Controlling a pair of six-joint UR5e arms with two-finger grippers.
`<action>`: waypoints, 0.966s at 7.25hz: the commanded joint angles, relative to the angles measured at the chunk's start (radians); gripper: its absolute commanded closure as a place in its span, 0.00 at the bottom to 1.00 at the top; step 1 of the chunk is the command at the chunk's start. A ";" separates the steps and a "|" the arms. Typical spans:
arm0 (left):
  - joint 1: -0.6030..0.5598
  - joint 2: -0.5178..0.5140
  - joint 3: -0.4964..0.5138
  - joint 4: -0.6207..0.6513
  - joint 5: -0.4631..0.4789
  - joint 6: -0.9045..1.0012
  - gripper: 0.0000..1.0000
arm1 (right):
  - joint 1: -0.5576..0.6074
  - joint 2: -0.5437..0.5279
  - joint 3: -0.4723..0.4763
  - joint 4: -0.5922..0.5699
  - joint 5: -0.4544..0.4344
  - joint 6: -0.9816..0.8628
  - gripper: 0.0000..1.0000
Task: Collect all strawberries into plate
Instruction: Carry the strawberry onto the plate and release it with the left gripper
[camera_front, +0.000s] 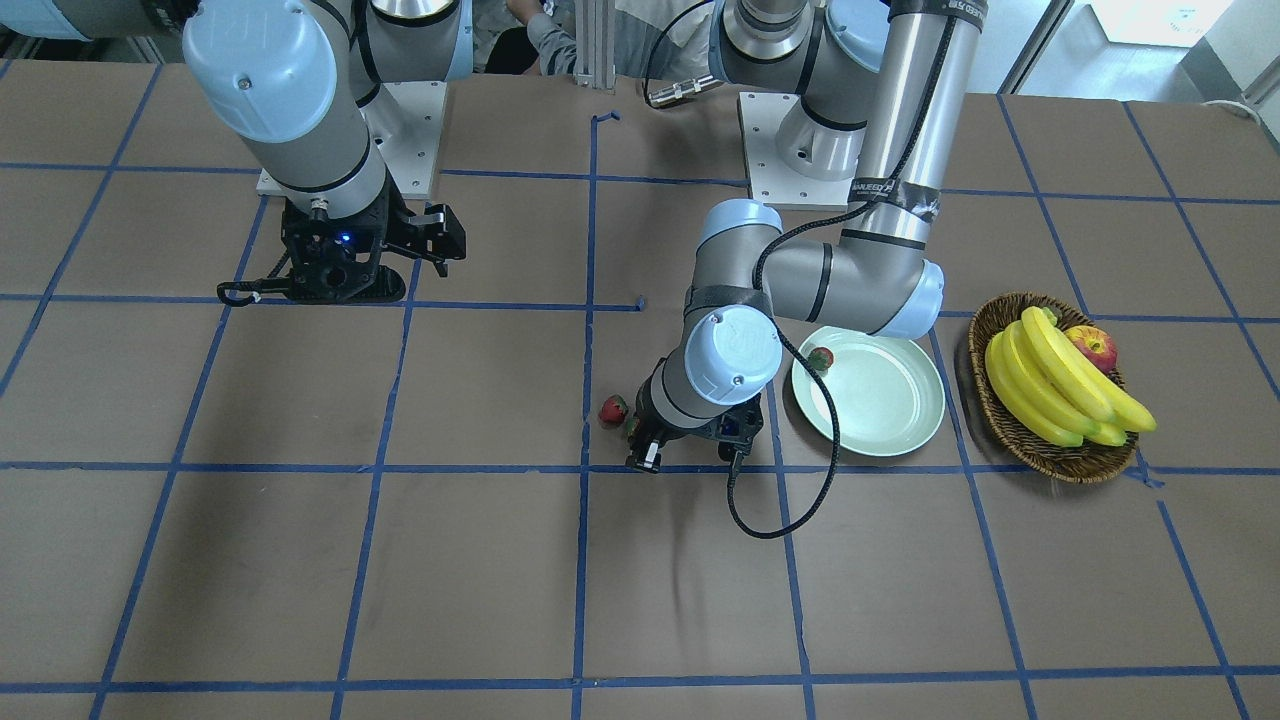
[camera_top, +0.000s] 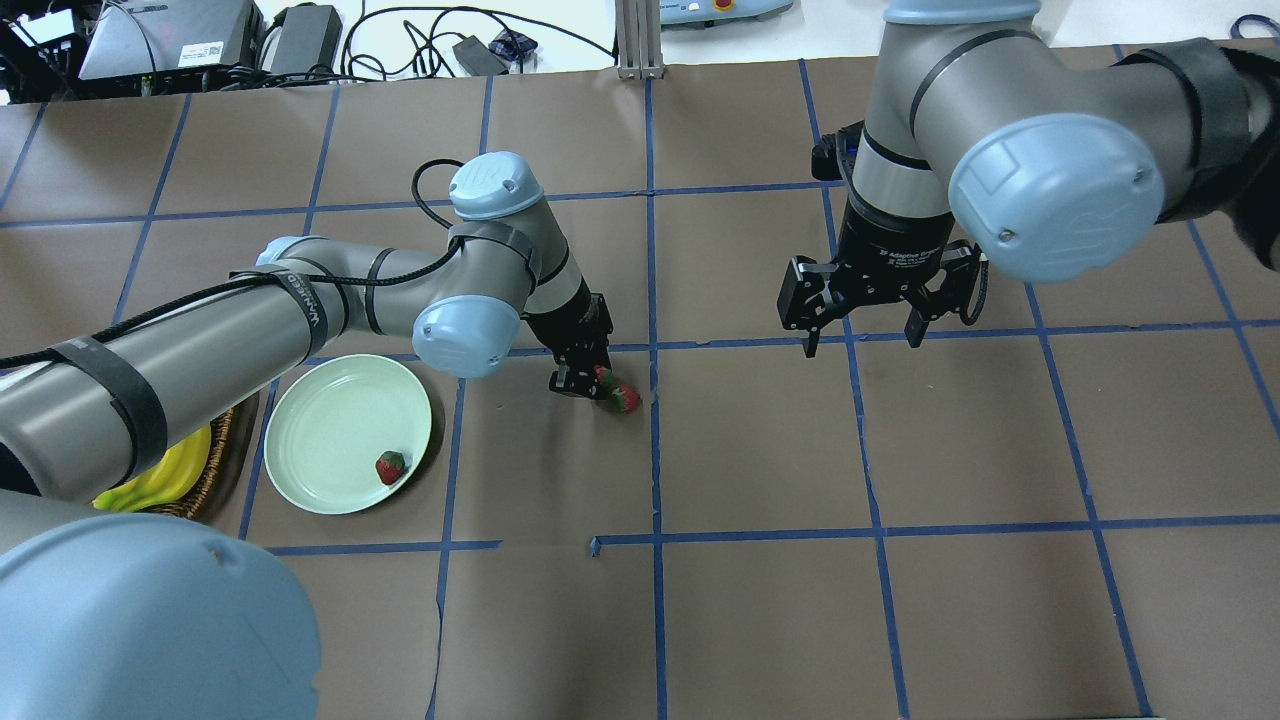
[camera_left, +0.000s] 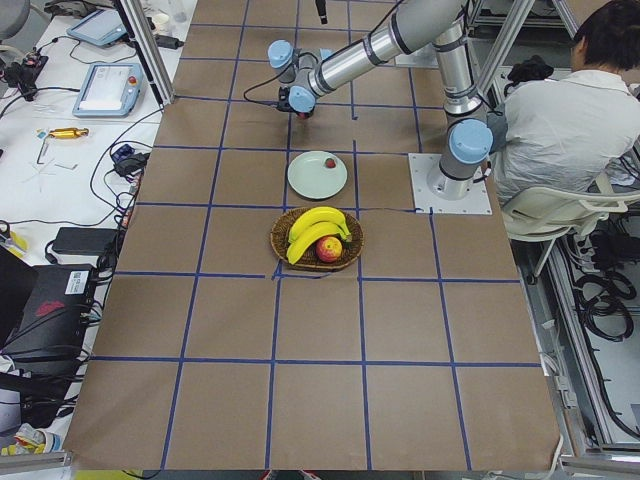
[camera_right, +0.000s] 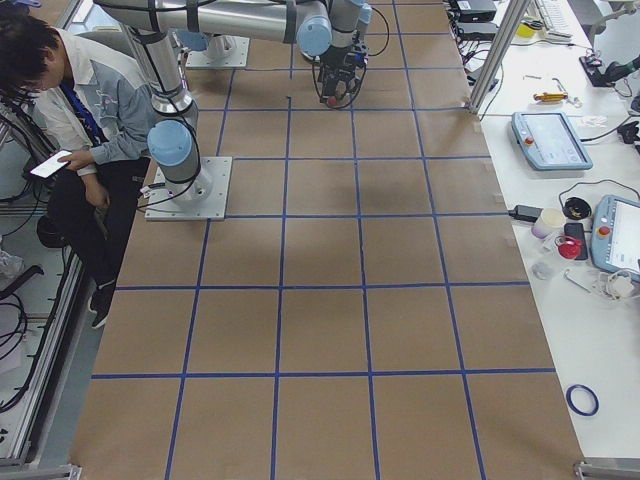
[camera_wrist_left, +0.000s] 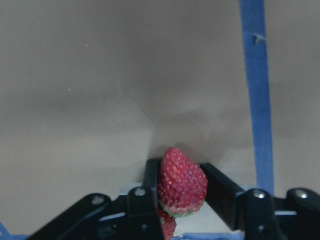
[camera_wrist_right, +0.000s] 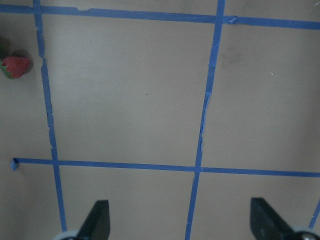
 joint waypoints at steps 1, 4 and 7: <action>0.009 0.042 0.015 -0.014 0.094 0.100 1.00 | 0.000 0.001 0.001 -0.001 0.000 0.000 0.00; 0.141 0.121 0.010 -0.166 0.223 0.507 1.00 | -0.003 0.003 0.001 -0.016 0.000 0.000 0.00; 0.262 0.142 -0.004 -0.247 0.397 1.042 1.00 | -0.008 0.003 0.001 -0.025 0.003 -0.002 0.00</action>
